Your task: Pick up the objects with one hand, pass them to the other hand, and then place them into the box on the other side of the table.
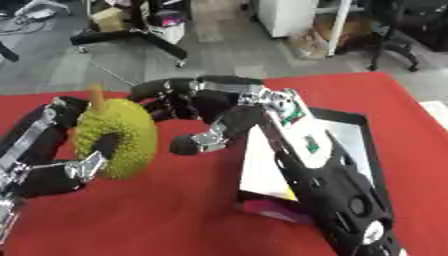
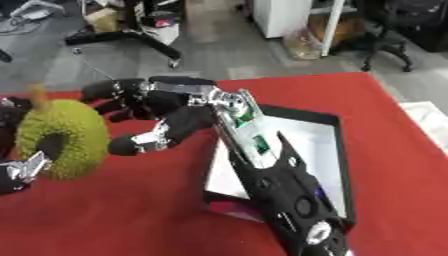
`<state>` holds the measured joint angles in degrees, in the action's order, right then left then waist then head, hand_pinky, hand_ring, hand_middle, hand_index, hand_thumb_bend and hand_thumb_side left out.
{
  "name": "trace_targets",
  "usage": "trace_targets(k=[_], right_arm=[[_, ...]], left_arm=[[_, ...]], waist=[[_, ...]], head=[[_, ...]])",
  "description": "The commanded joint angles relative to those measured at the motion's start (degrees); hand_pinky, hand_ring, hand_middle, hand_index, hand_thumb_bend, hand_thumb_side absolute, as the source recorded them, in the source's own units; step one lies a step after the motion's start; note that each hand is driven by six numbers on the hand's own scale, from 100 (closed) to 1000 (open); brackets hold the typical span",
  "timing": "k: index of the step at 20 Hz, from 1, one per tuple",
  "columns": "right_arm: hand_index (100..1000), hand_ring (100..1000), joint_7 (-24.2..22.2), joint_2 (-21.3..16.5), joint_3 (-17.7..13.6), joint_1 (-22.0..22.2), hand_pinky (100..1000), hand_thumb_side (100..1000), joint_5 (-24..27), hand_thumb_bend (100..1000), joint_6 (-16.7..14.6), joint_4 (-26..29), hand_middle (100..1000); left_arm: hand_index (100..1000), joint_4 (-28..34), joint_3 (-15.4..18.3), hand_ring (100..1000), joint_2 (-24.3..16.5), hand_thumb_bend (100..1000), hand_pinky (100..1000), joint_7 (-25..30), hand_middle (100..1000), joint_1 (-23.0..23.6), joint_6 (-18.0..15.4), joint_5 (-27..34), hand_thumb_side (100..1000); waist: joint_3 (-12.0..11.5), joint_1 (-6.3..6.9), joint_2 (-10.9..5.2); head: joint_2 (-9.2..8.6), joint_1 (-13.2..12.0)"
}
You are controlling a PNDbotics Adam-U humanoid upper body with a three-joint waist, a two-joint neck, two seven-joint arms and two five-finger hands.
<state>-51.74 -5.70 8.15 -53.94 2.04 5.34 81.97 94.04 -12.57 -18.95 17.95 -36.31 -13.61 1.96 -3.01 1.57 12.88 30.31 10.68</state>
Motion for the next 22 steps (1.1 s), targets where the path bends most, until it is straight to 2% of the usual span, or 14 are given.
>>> trace_targets(k=[1, 9, 12, 15, 16, 17, 18, 19, 20, 22], right_arm=[[1000, 1000, -0.2, 0.7, -0.6, -1.3, 1000, 331, -2.4, 407, -0.5, -0.5, 1000], [1000, 1000, -0.2, 2.4, 0.0, -1.5, 1000, 334, -5.3, 408, 0.3, -1.8, 1000], [1000, 995, -0.2, 2.6, -0.1, -1.5, 1000, 292, -5.5, 442, 1.4, -1.9, 1000], [932, 974, -0.2, 2.6, -0.3, -1.5, 1000, 212, -5.6, 458, 3.2, -1.9, 886], [866, 935, -0.2, 2.5, -0.4, -1.5, 1000, 137, -5.7, 415, 4.0, -2.0, 809], [846, 916, -0.1, 2.5, -0.6, -1.5, 1000, 105, -5.8, 394, 4.8, -2.0, 782], [799, 872, 0.0, 2.6, -0.7, -1.5, 1000, 100, -5.6, 307, 5.7, -2.0, 725], [793, 867, 0.1, 2.6, -0.8, -1.5, 1000, 100, -5.3, 290, 6.5, -2.0, 716], [753, 832, 0.2, 2.6, -0.8, -1.5, 994, 100, -4.9, 176, 7.2, -2.0, 663], [723, 791, 0.1, 2.6, -0.7, -1.5, 978, 100, -3.6, 168, 8.4, -1.8, 625]], left_arm=[[301, -0.1, 0.3, 586, 0.9, 100, 747, -0.1, 427, -1.4, 0.1, 0.8, 279], [299, -1.9, -0.1, 586, 4.3, 100, 747, 0.1, 427, -2.5, 0.1, 1.9, 286], [300, -2.4, -0.1, 586, 5.1, 100, 747, 0.3, 427, -2.7, 0.2, 2.2, 289], [304, -3.0, -0.1, 586, 5.6, 100, 747, 0.2, 427, -2.7, 0.1, 1.6, 290], [308, -3.2, -0.1, 586, 5.8, 100, 747, 0.2, 427, -2.6, 0.0, 1.6, 292], [311, -3.4, -0.3, 586, 6.0, 100, 747, 0.3, 428, -2.6, 0.0, 1.8, 292], [320, -3.4, -0.4, 588, 6.1, 100, 748, 0.4, 431, -2.6, 0.0, 2.0, 291], [321, -3.4, -0.4, 588, 6.1, 100, 748, 0.6, 432, -2.6, 0.1, 2.3, 291], [329, -3.4, -0.4, 589, 6.1, 100, 748, 0.7, 434, -2.6, 0.2, 2.6, 291], [339, -3.6, -0.5, 589, 6.3, 100, 749, 0.8, 437, -2.4, 0.5, 3.4, 291]], waist=[[-0.3, 0.86, -0.09], [-1.1, 1.19, 0.76], [-1.3, 1.31, 1.01], [-1.3, 1.37, 1.22], [-1.3, 1.39, 1.27], [-1.3, 1.42, 1.31], [-1.3, 1.45, 1.34], [-1.3, 1.47, 1.35], [-1.3, 1.48, 1.35], [-1.3, 1.50, 1.31]], head=[[-1.06, 0.6], [-1.42, 1.1], [-1.27, 1.5], [-1.37, 1.6], [-1.36, 1.7], [-1.36, 1.6], [-1.35, 1.6], [-1.31, 1.6], [-1.20, 1.6], [-0.73, 2.1]])
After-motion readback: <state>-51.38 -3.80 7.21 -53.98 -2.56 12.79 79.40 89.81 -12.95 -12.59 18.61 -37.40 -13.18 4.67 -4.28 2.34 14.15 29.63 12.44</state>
